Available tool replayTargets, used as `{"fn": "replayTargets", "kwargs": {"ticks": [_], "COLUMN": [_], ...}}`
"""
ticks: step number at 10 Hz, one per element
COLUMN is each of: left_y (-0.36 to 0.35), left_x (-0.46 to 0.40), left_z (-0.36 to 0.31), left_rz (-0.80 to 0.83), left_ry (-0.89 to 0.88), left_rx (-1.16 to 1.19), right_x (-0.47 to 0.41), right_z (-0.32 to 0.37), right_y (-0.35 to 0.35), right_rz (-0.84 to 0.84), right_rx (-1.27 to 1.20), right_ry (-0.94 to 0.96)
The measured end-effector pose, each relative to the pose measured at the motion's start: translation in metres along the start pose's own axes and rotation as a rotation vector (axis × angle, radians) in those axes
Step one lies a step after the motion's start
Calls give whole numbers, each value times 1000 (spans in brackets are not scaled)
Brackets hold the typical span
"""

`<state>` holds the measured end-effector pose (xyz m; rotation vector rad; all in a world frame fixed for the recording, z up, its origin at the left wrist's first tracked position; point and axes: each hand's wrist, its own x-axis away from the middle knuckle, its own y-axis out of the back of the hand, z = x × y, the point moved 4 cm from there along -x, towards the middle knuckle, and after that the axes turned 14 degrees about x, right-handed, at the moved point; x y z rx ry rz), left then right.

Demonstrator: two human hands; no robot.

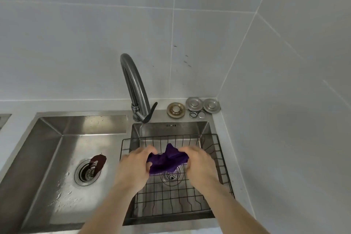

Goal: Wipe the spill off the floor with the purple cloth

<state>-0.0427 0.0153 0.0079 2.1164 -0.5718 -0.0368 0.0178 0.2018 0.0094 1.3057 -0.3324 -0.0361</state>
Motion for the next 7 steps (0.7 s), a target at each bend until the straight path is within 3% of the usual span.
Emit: {"fn": "replayTargets", "kwargs": {"ticks": [2,4,7], "left_y": [-57,-105,-68], "left_x": [-22,-7,-1], "left_z": [38,57,39], "left_rz": [107,372,285], "left_ry": [70,115,19], "left_rx": [-61,-153,-178], "right_x": [-23,-5,1], "right_z": [-19,-32,-23], "right_y": [-59,-120,-82], "right_rz": [170,448,381], "right_rx": [188,234,143], "right_ry": [42,115,62]}}
